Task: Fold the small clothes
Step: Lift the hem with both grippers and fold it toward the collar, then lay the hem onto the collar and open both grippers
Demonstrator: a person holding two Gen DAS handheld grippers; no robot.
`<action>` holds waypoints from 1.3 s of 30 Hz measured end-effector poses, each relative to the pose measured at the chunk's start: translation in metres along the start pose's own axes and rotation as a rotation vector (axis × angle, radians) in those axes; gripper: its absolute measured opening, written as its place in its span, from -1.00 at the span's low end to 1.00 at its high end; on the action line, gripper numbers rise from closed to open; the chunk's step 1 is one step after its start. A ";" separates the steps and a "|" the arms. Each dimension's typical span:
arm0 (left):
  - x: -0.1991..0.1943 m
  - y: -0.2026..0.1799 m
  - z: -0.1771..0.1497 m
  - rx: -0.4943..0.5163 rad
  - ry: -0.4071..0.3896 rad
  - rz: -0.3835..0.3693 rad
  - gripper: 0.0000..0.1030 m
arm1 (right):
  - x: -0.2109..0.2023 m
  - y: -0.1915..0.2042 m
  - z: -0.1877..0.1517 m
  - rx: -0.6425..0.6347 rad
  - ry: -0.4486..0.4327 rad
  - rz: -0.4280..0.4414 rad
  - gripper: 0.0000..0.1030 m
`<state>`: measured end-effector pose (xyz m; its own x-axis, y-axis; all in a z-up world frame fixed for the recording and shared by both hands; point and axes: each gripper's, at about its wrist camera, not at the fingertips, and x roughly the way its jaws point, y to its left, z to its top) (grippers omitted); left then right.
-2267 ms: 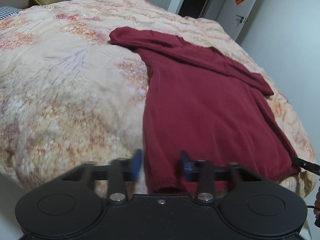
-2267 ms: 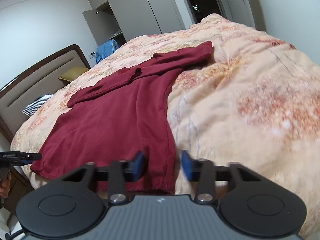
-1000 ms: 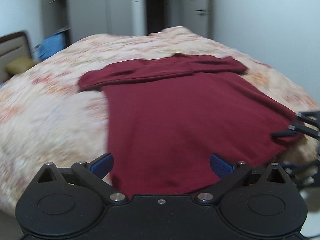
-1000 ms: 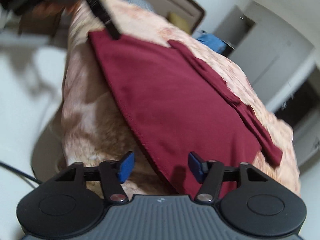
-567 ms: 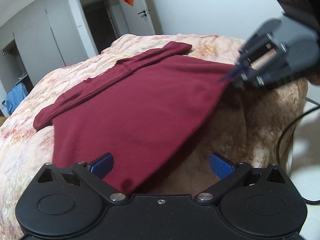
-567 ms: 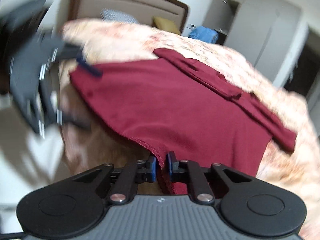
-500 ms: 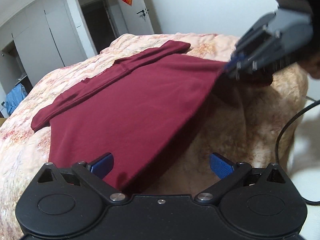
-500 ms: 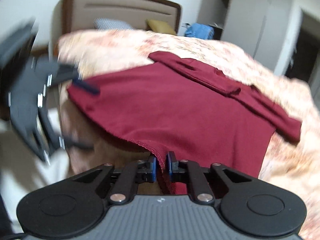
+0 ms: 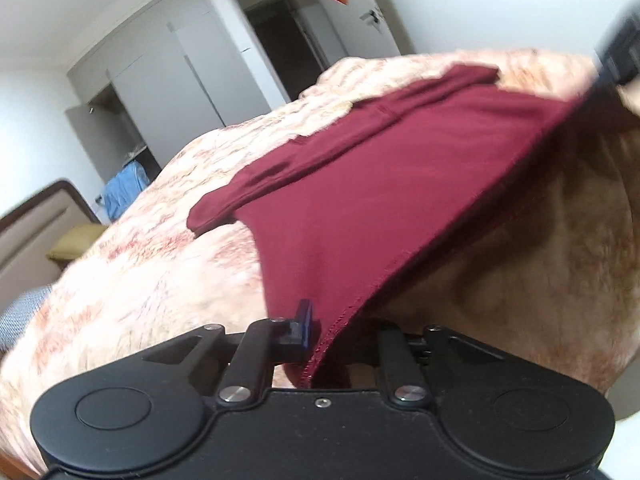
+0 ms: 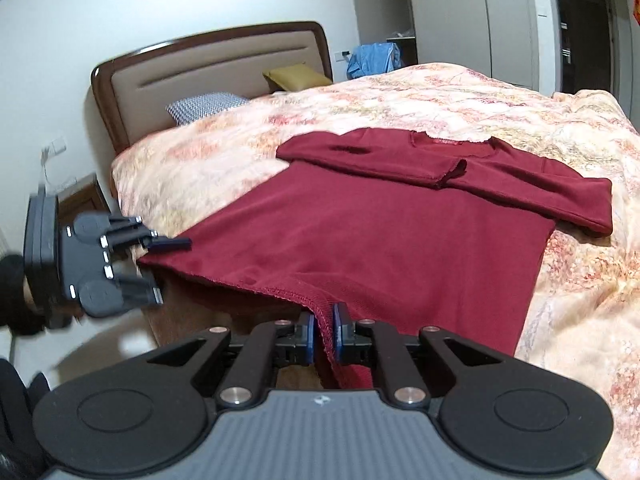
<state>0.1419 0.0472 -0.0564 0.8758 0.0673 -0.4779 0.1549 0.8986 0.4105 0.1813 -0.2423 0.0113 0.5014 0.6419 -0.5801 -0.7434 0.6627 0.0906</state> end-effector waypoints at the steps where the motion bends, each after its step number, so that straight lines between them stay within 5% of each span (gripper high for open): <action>1: -0.001 0.006 0.002 -0.026 -0.009 -0.012 -0.84 | 0.002 0.005 -0.004 -0.034 0.012 -0.017 -0.77; 5: 0.000 0.023 0.017 -0.076 -0.051 -0.024 -0.89 | 0.016 0.034 -0.026 -0.192 0.056 -0.104 -0.17; 9: 0.002 0.040 0.038 -0.129 -0.078 -0.047 -0.89 | 0.030 0.057 -0.053 -0.356 0.106 -0.186 0.06; 15: -0.010 0.047 0.059 -0.132 -0.128 -0.026 -0.90 | 0.035 0.079 -0.090 -0.634 0.110 -0.471 0.00; 16: -0.012 0.047 0.061 -0.133 -0.135 -0.021 -0.90 | 0.034 0.079 -0.094 -0.658 0.103 -0.520 -0.10; 18: -0.018 0.044 0.061 -0.135 -0.146 -0.018 -0.92 | 0.027 0.077 -0.100 -0.670 0.077 -0.593 -0.62; 20: -0.026 0.041 0.057 -0.125 -0.161 -0.016 -0.92 | 0.011 0.074 -0.099 -0.620 0.019 -0.591 -0.89; 25: -0.053 0.032 0.039 -0.150 -0.199 -0.027 -0.94 | -0.030 0.075 -0.089 -0.535 -0.081 -0.571 -0.91; 32: -0.117 0.031 0.029 -0.207 -0.185 -0.099 -0.94 | -0.102 0.093 -0.077 -0.460 -0.067 -0.433 -0.91; 39: -0.114 0.060 0.073 -0.266 -0.159 -0.150 -0.92 | -0.134 0.080 -0.043 -0.354 -0.084 -0.372 -0.90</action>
<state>0.0854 0.0620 0.0798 0.9158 -0.1239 -0.3820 0.1814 0.9763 0.1182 0.0355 -0.2917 0.0614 0.7833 0.4258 -0.4530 -0.6048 0.6903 -0.3971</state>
